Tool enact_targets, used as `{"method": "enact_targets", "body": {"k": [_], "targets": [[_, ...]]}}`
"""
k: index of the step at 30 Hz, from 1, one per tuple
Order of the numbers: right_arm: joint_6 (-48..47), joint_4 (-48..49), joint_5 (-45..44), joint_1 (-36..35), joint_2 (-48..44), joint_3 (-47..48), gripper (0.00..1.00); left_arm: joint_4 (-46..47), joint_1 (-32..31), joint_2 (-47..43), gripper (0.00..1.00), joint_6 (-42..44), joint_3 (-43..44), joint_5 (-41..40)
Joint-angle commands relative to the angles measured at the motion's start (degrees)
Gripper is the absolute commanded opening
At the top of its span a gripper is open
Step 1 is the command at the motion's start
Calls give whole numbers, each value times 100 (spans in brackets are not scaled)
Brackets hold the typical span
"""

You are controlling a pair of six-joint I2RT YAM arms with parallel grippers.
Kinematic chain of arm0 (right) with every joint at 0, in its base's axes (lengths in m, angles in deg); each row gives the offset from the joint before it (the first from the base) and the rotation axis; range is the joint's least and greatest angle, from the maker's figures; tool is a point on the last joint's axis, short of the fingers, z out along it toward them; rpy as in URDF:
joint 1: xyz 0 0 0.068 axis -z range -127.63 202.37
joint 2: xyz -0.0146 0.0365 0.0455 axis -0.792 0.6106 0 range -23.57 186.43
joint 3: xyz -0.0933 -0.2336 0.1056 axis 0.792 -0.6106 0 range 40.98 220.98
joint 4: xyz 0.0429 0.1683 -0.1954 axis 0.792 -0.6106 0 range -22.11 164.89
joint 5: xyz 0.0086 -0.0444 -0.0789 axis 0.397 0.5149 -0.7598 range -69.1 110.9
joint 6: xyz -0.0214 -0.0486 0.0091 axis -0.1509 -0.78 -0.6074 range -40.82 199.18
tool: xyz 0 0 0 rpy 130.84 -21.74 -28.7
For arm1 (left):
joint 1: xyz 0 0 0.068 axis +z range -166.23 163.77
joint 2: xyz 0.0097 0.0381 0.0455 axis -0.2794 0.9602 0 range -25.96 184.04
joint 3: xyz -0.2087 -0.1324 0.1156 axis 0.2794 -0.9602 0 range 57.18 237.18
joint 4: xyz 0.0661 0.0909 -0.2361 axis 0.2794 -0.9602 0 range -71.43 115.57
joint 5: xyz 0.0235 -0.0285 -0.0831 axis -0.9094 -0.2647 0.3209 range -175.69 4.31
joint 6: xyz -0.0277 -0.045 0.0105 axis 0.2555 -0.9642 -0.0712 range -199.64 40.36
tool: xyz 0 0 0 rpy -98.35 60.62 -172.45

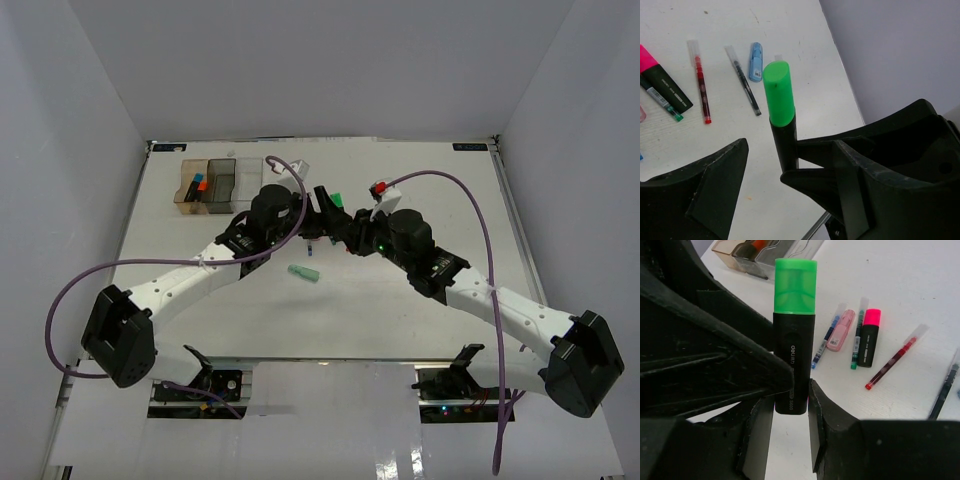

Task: Sort the stationery into containers
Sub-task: Pick up the pen from the center of the board.

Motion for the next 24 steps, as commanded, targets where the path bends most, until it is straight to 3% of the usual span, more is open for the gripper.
{"method": "enact_targets", "body": {"k": [1,7,11,15,18,22,24], "targets": [[-63,426,180,-25,-137,-28,32,199,-152,121,77,32,326,-265],[-28,496,224,-33,-181,-133,33,278,-240,280,57,67,405,-397],[-28,549,233,-25,-225,-195,34,331,-240,306,34,67,370,-379],[-45,549,233,-34,-208,-230,41,349,-240,254,18,128,300,-432],[-54,496,215,-25,-207,-274,54,235,-240,227,13,313,308,-581],[-133,417,75,-34,-348,-440,82,-395,-65,218,12,751,501,-1046],[-220,251,-57,-34,-418,-519,90,-643,137,210,12,962,633,-1135]]}}
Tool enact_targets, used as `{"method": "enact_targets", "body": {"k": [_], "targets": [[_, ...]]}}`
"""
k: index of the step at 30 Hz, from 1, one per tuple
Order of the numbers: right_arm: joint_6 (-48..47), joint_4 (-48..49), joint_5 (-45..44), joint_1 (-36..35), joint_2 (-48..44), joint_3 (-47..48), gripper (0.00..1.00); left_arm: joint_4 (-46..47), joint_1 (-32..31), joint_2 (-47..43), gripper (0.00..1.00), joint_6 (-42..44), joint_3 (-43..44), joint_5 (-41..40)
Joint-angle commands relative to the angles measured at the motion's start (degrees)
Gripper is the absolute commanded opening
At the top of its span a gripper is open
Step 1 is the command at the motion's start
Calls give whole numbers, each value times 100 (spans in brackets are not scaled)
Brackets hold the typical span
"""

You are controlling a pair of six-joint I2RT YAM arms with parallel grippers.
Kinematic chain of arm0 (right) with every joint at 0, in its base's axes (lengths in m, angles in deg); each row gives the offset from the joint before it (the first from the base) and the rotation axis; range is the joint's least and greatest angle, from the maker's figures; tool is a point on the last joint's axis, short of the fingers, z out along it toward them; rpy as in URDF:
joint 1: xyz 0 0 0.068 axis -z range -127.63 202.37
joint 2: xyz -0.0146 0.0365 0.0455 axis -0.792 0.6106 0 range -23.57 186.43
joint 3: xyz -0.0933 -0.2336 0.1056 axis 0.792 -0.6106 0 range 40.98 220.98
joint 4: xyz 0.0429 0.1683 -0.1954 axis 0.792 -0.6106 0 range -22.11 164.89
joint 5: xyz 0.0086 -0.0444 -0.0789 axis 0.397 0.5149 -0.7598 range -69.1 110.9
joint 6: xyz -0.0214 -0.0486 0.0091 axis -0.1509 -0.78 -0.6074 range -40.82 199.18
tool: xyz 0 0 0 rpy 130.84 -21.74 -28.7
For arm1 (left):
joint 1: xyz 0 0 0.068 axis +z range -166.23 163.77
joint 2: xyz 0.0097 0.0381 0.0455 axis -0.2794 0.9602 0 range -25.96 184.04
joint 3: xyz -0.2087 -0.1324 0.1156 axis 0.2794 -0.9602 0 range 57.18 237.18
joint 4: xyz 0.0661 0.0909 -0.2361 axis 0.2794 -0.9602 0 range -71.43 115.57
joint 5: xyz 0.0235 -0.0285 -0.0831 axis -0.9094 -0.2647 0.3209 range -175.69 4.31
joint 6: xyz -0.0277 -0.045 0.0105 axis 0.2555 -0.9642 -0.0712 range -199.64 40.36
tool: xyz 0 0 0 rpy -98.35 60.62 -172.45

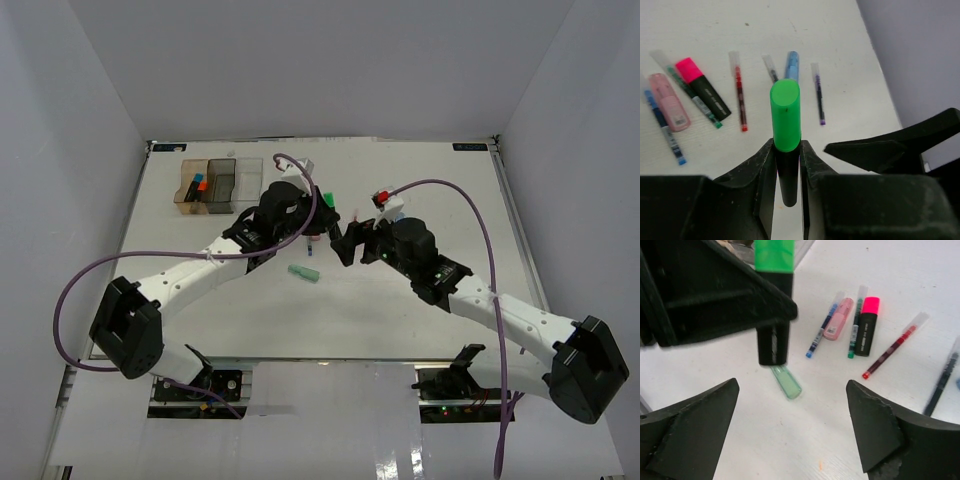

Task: Sort the stationery into containers
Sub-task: Pick up the pen from the center of the board, then place the pen in the storage box.

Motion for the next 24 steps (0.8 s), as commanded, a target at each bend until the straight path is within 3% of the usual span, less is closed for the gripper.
{"method": "enact_targets", "body": {"k": [1,3,5,10,16,24], "targets": [[-216,-29,-258,-25,-248,-115,96,-737,380,-186,12,561,391,-436],[-374,-248,-355,-25,-344,-177,100,-1202,880,-169,12,1000,610,-532],[-480,-398,-382,-25,-432,-212,92,-1477,1495,-99,11,1325,803,-594],[-717,-794,-505,-34,-573,-370,90,-2189,2620,410,11,2547,1647,-1130],[-858,-953,-285,-33,-696,-537,90,-2418,3552,1403,11,3470,2516,-1596],[-990,-1058,-144,-25,-846,-792,90,-2577,4450,2810,21,3911,3634,-1263]]}}
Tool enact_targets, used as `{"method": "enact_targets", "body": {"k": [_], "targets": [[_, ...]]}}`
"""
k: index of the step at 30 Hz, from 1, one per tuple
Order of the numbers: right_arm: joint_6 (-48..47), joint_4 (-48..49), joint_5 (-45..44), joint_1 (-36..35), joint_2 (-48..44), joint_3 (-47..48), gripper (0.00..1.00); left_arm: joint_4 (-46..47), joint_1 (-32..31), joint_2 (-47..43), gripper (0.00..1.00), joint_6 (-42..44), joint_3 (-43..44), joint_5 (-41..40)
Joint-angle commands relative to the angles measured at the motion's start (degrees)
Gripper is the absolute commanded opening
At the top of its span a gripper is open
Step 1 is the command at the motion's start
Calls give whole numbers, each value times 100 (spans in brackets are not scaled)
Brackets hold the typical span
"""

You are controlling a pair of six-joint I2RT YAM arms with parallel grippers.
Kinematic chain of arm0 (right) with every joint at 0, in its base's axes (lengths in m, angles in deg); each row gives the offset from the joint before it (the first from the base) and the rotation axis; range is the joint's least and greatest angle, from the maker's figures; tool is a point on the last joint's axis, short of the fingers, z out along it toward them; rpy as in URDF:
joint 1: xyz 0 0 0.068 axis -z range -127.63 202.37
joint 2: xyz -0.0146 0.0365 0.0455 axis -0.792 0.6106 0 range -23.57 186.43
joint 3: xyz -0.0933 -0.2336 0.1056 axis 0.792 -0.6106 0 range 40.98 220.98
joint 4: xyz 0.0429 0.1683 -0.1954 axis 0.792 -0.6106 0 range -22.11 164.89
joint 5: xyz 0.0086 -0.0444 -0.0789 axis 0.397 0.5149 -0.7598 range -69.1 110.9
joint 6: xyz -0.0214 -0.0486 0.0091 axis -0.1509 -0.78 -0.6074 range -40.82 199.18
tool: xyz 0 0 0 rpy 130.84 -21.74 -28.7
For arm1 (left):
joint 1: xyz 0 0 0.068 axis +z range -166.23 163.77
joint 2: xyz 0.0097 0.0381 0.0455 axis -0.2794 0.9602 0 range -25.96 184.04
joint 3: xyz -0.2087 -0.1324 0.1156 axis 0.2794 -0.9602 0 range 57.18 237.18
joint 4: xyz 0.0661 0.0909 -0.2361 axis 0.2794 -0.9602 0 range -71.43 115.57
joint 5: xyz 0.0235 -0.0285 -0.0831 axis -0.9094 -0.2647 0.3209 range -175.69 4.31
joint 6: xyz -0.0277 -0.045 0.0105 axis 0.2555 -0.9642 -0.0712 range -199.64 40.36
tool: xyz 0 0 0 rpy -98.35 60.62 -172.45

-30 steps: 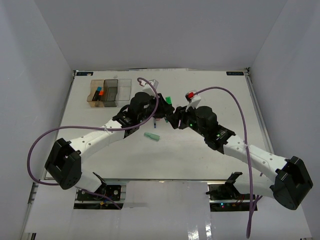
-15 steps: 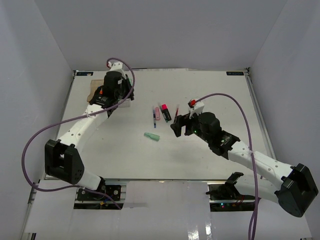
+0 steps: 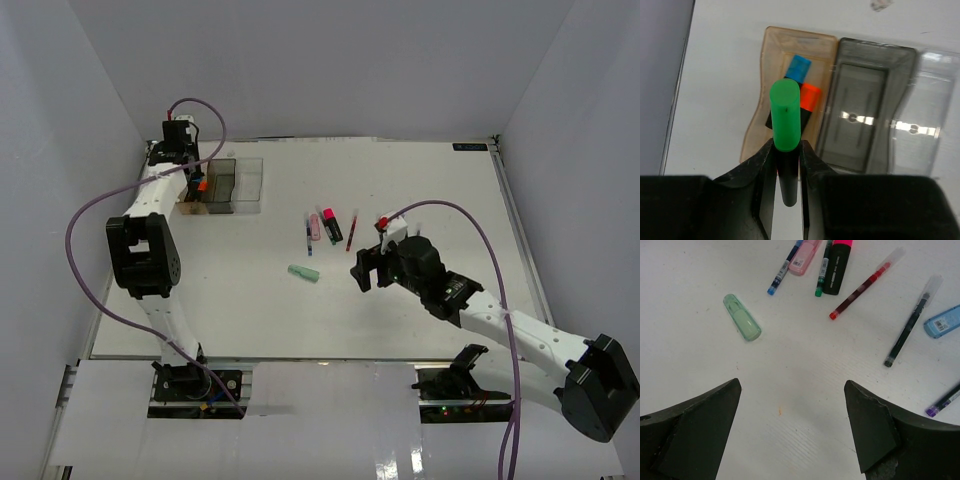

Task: Sort the stationery into containers
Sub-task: Place the pen in the storage box, then pick up the pen from the center of the board.

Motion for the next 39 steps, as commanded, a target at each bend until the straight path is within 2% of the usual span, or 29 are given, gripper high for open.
{"method": "enact_targets", "body": {"k": [1,3,6,7,13,14,17,21,23,27,31,33,39], "targets": [[-166,-2,83,-25,-159,-65,90,-164,297,307,26,263,456,174],[-210,-55,100,-25,-186,-82,90,-172,333,511,31,254,641,245],[-263,-108,92,-25,-230,-74,90,-199,360,819,41,210,808,262],[-298,-117,92,-25,-230,-73,90,-199,360,906,48,175,817,262],[-421,-117,83,-25,95,312,90,-199,360,829,69,34,791,394],[-447,-117,57,-25,182,400,91,-199,360,680,75,34,765,437],[-544,-291,-118,-25,735,918,93,-243,360,302,84,-404,545,701],[-702,-407,-321,19,1867,1657,99,-243,360,-951,98,-949,-113,1175],[-781,-433,-374,63,2273,2068,100,-182,351,-1463,98,-1318,-684,1343],[-975,-477,-392,195,3388,2747,85,108,351,-2808,98,-1872,-1957,1852],[-1054,-486,-269,353,4146,3327,75,617,333,-4352,98,-2285,-3434,2380],[-1089,-521,-198,414,4498,3635,70,1031,220,-4760,98,-2400,-4234,2608],[-1072,-521,-198,538,5148,4083,61,1321,-317,-5113,98,-2199,-5263,2889]]}}
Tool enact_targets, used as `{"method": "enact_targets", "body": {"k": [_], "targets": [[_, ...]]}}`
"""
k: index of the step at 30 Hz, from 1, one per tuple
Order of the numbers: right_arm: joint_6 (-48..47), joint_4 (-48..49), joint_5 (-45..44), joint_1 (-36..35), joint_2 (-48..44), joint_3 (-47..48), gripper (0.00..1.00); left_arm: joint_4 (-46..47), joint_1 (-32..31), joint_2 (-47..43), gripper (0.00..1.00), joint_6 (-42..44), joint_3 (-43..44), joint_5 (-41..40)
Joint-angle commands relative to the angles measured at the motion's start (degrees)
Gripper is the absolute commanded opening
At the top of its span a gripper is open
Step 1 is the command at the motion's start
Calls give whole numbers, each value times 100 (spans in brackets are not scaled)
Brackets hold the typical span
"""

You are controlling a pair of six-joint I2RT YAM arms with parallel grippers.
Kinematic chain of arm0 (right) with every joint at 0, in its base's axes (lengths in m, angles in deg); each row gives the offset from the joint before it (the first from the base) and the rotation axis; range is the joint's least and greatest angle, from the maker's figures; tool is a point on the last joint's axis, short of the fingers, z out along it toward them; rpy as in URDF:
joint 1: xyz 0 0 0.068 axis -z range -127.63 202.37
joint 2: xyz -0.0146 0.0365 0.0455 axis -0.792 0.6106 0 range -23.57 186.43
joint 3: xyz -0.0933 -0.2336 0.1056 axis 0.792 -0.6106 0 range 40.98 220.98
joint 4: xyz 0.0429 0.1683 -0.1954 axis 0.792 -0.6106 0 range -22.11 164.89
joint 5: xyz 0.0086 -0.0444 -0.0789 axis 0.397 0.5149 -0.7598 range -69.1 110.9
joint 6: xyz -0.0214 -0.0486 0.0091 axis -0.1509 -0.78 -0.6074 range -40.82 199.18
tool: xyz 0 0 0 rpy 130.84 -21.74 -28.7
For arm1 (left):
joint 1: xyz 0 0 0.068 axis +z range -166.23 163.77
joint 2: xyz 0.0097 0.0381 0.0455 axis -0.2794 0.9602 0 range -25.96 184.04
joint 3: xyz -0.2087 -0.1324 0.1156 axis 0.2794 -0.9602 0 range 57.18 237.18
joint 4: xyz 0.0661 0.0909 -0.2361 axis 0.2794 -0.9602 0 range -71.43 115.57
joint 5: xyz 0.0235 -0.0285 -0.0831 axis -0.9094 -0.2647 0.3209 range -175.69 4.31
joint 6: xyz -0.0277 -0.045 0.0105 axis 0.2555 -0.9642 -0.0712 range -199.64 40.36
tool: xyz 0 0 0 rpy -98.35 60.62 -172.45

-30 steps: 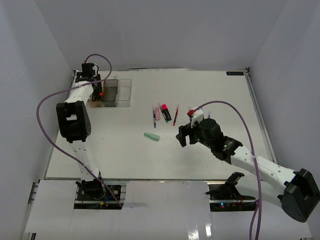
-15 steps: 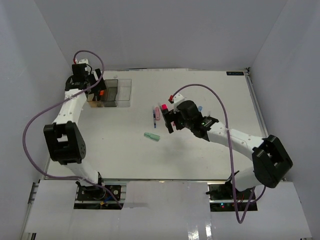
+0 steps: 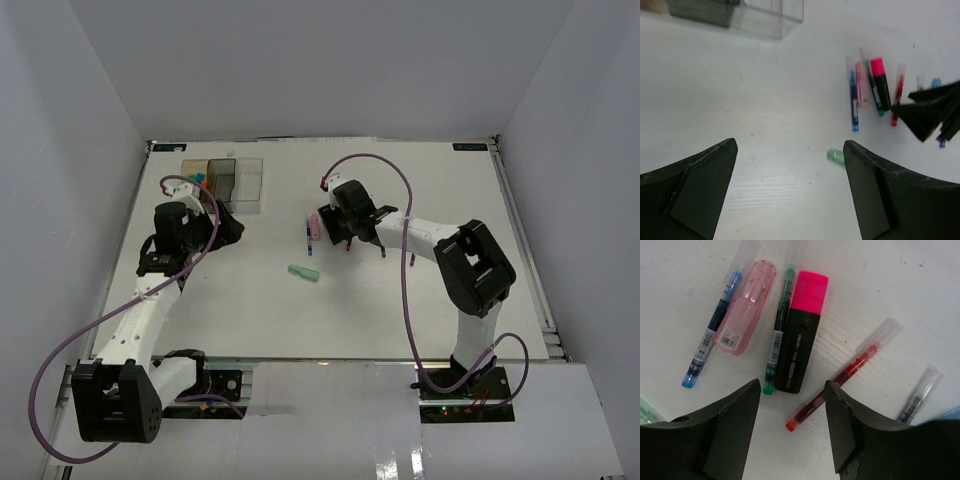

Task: Sort the stationery into containers
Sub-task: Pick up the pen from the center of the board.

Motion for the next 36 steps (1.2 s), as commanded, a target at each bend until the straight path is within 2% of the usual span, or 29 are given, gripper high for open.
{"method": "enact_targets", "body": {"k": [1,5,22,25,27,29,36], "targets": [[-58,21,-23,59,233,433,60,371,-186,-180,98,-6,-467,435],[-5,21,38,147,505,601,55,503,-282,-198,98,126,-661,348],[66,12,231,358,1060,751,52,538,-353,-93,98,143,-626,400],[66,12,249,349,1060,716,45,565,-353,-84,98,126,-626,479],[31,12,240,358,981,707,34,600,-371,-84,98,82,-635,558],[-22,-14,258,358,789,715,28,635,-379,-84,98,-102,-609,681],[179,143,600,305,-433,260,25,731,-677,-119,98,-1051,-143,1051]]}}
